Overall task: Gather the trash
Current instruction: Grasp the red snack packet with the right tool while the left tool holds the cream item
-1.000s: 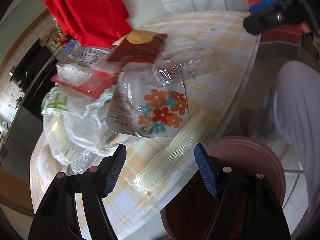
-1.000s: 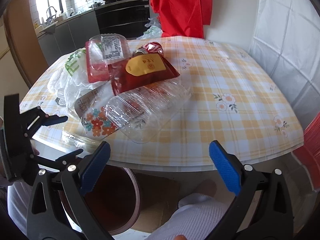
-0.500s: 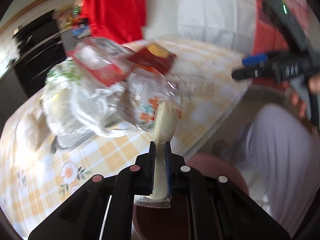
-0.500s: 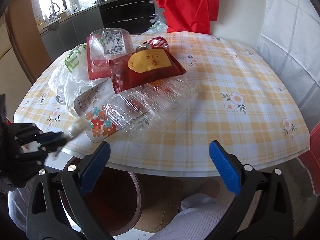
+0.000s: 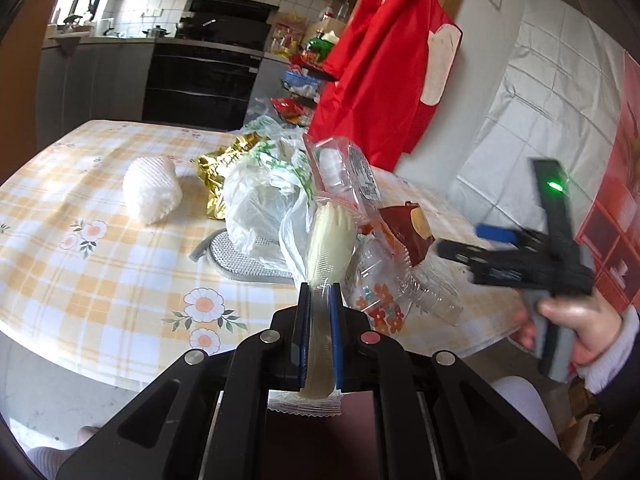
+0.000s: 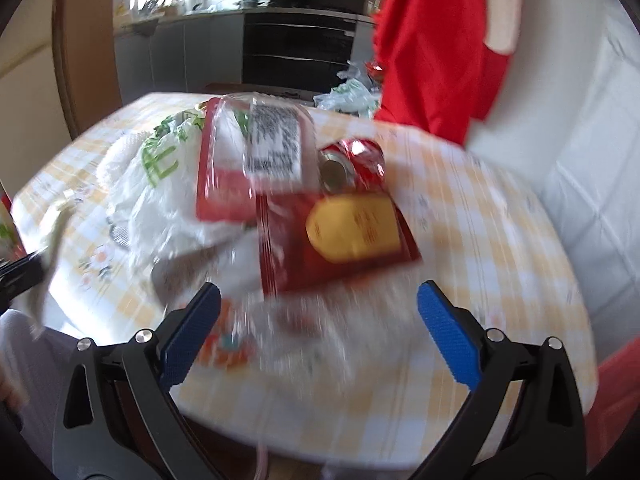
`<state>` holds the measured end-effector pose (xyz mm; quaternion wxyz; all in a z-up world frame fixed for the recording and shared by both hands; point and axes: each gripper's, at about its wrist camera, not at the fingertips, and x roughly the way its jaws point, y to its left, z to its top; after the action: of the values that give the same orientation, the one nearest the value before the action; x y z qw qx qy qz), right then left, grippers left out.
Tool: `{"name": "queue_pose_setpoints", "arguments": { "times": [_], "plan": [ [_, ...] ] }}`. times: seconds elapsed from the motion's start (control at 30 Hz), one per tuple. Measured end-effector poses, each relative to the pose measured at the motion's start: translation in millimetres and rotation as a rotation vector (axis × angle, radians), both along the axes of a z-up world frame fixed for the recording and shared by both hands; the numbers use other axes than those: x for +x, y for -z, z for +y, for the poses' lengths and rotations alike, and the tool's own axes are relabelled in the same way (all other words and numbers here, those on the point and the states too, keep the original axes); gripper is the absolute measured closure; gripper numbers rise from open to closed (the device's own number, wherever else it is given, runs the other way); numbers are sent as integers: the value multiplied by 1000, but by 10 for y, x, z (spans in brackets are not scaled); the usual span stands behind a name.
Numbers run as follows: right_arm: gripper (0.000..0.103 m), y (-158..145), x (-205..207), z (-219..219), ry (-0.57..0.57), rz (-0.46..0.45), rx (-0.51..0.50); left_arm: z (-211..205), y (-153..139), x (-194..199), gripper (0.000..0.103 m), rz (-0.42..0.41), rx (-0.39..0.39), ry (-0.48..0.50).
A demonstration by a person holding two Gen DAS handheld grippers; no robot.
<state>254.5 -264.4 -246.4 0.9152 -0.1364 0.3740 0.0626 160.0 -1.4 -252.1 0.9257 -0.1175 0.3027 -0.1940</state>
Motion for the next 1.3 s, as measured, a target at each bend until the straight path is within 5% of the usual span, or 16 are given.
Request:
{"name": "queue_pose_setpoints", "arguments": {
  "times": [0.23, 0.5, 0.77, 1.3],
  "plan": [
    [10, 288, 556, 260, 73, 64, -139, 160, -44, -109, 94, -22, -48, -27],
    [69, 244, 584, -20, 148, 88, -1, 274, -50, -171, 94, -29, -81, -38],
    [96, -155, 308, -374, 196, -58, 80, 238, -102, -218, 94, -40, -73, -35],
    [97, -874, -685, -422, 146, -268, 274, 149, -471, -633, 94, -103, -33, -23]
  ]
}}
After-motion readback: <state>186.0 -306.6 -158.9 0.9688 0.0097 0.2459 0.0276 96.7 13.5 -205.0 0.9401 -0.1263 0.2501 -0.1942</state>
